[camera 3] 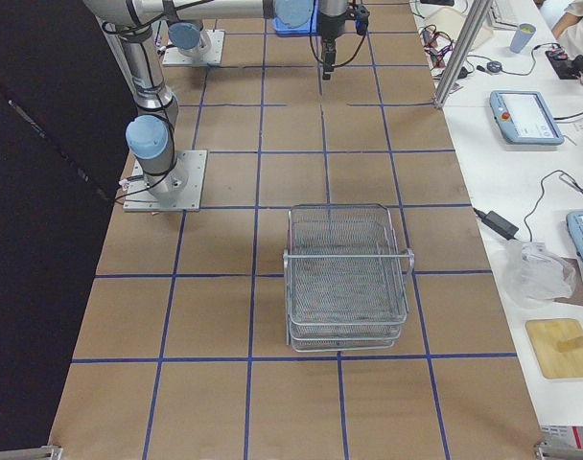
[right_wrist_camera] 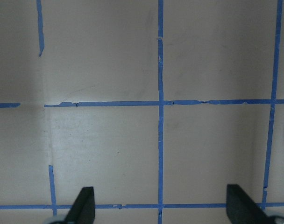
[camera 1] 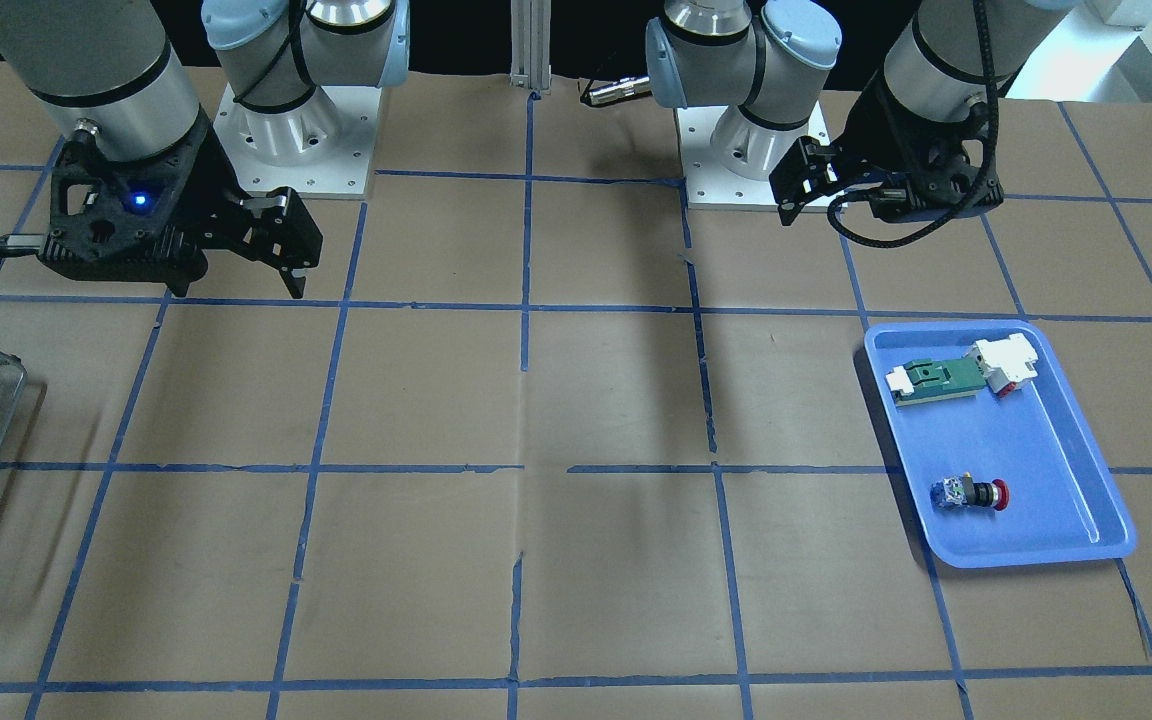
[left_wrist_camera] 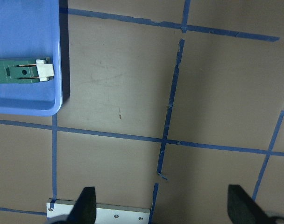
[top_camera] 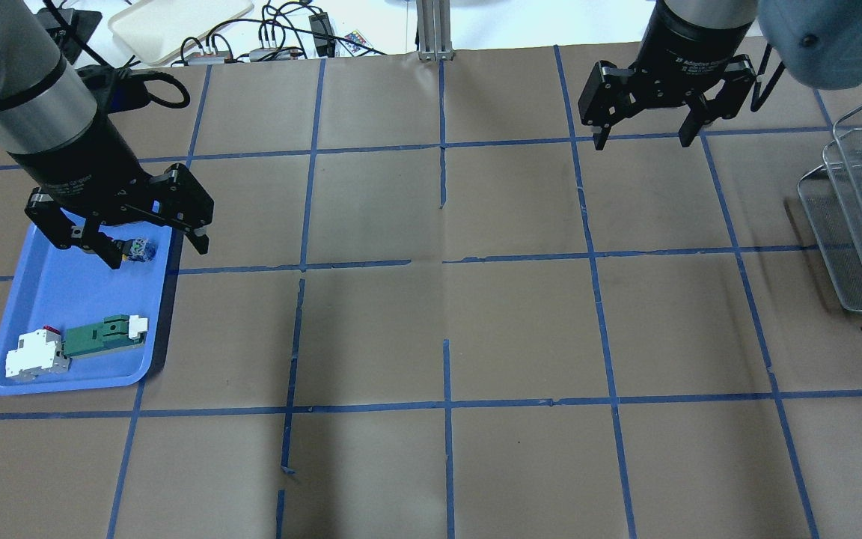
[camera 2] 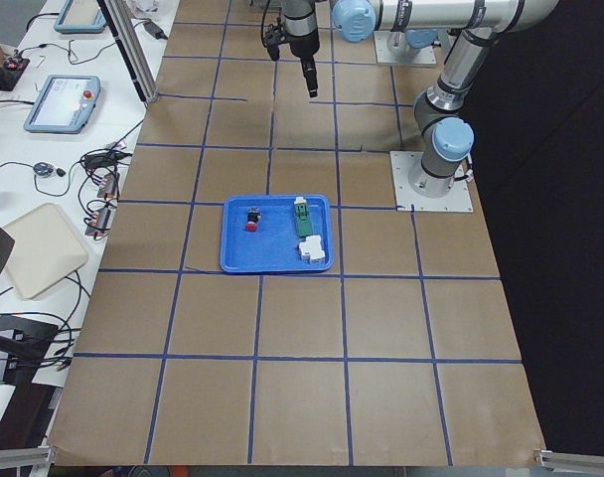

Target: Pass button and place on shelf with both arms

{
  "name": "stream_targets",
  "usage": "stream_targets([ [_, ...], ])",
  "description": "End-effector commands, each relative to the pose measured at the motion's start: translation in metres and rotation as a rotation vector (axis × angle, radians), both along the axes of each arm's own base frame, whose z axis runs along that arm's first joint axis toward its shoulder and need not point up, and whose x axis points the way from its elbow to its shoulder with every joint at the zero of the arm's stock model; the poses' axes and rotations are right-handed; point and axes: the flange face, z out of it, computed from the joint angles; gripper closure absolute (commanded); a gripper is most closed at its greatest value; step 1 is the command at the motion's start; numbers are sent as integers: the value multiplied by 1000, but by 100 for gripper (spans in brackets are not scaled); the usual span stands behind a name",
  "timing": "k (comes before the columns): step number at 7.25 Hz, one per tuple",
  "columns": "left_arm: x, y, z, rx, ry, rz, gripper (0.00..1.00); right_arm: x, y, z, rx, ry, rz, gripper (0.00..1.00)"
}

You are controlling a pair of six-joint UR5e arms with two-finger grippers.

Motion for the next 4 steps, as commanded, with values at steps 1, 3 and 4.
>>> stream_targets([
  [1, 0, 0, 0, -1, 0, 0, 0, 0, 0, -1, 0, 0, 0, 0],
  [3, 0, 2, 2, -5, -1, 0, 0, 0, -1, -1, 0, 0, 0, 0],
  [4, 0, -1, -2, 3, 2, -3, 0, 0, -1, -1, -2, 0, 0, 0],
])
